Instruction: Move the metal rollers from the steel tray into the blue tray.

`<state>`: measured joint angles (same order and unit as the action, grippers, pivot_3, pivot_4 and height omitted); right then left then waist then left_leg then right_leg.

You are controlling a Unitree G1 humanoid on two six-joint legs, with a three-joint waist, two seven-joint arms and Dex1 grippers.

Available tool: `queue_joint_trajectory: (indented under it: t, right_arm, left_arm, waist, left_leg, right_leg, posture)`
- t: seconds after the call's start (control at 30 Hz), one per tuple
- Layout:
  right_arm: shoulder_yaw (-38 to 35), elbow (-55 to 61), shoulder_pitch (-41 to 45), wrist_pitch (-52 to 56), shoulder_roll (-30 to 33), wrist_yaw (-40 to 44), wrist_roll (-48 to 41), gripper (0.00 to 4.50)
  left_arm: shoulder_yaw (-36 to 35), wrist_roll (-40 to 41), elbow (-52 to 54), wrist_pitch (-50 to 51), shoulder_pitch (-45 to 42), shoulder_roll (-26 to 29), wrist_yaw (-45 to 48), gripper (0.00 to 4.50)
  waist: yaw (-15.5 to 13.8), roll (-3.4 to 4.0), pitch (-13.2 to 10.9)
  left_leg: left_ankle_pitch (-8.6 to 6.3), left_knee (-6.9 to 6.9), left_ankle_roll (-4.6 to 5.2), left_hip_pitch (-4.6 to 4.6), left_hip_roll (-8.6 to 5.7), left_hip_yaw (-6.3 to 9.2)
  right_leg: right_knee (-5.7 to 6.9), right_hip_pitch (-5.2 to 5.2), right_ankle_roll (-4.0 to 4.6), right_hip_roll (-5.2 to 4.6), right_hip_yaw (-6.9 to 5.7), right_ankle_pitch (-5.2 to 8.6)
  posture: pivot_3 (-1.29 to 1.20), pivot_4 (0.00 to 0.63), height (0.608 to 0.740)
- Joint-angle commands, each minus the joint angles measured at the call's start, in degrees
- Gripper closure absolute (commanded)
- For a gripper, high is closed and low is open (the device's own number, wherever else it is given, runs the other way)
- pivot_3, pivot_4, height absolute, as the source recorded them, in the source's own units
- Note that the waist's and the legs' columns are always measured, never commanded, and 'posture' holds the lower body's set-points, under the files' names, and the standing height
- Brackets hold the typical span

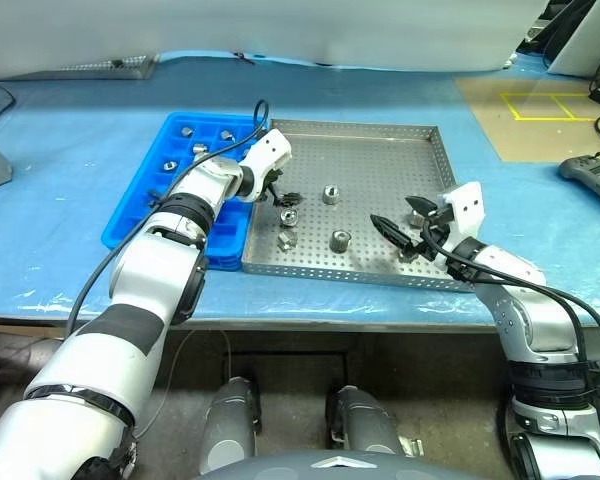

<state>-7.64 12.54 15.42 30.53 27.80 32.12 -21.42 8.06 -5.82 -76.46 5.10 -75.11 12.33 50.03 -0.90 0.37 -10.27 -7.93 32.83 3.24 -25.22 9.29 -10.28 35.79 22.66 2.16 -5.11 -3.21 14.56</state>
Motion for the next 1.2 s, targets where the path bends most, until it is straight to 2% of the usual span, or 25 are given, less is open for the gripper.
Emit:
queue_joint_trajectory:
  t: [0.03, 0.13, 0.57, 0.7, 0.93, 1.03, 1.2]
  right_arm:
    - [-0.3, 1.7, 0.1, -1.1, 0.6, -0.2, 0.3, 0.03]
    - [-0.2, 1.5, -0.2, -1.2, 0.7, -0.1, 0.7, 0.03]
    - [1.0, -0.2, -0.1, -2.2, 0.8, 0.3, 2.9, 0.03]
    - [1.4, -0.4, 0.2, -2.4, 0.5, 0.2, 3.2, 0.00]
    - [1.3, -2.0, 1.8, -3.4, 1.1, 0.6, 3.7, 0.00]
    - [1.2, -2.7, 2.5, -3.9, 1.1, 0.7, 3.8, 0.00]
    - [2.5, -3.4, 2.4, -4.9, 0.4, 0.5, 4.6, 0.00]
  left_arm:
    - [-2.0, 0.7, 0.4, 0.8, 0.1, -0.4, 1.4, 0.00]
    - [-4.5, 2.4, 0.6, 2.8, 0.3, -0.9, 3.6, 0.00]
    - [-0.3, -4.3, 0.8, 1.4, 3.7, 0.8, 3.4, 0.00]
    - [-1.0, -4.3, 0.7, 0.8, 4.8, 0.6, 2.1, 0.91]
    - [-1.1, -4.1, 1.0, 0.3, 5.8, 0.3, 4.3, 3.41]
    - [-5.0, -0.4, 1.5, 2.5, 5.0, -0.5, 4.2, 4.48]
    - [-7.7, 1.8, 2.2, 4.1, 3.7, 0.1, 4.6, 4.48]
  waist:
    - [0.0, 0.00, 0.0]
    - [0.0, 0.00, 0.0]
    - [0.2, 0.00, 0.0]
    - [0.3, 0.00, 0.0]
    - [0.4, 0.00, 0.0]
    - [0.3, 0.00, 0.0]
    - [0.2, 0.00, 0.0]
  left_leg:
    - [0.00, 0.01, 0.01, 0.01, 0.00, 0.00]
    - [-0.01, 0.02, 0.01, 0.01, 0.00, 0.00]
    - [-0.01, 0.01, 0.01, 0.07, 0.01, 0.01]
    - [-0.01, -0.02, -0.01, 0.27, 0.04, 0.01]
    - [-0.02, -0.07, -0.05, 0.38, 0.04, 0.01]
    - [-0.02, -0.10, -0.04, 0.38, 0.04, 0.01]
    - [-0.01, -0.11, -0.01, 0.22, 0.03, 0.01]
  right_leg:
    - [-0.01, -0.02, 0.00, 0.00, 0.00, 0.00]
    - [0.00, -0.02, 0.00, 0.00, 0.00, 0.00]
    - [-0.02, -0.06, 0.01, 0.00, -0.01, -0.01]
    - [-0.02, -0.22, 0.02, 0.02, -0.01, -0.01]
    - [-0.08, -0.33, 0.02, 0.02, 0.00, -0.01]
    - [-0.09, -0.32, 0.02, 0.02, 0.00, -0.01]
    - [-0.14, -0.21, 0.03, 0.02, -0.01, -0.01]
  posture:
    - [-0.31, 0.150, 0.740]
    - [-0.31, 0.150, 0.740]
    - [-0.30, 0.150, 0.740]
    - [-0.30, 0.150, 0.740]
    - [-0.30, 0.150, 0.740]
    - [-0.29, 0.150, 0.740]
    - [-0.29, 0.150, 0.740]
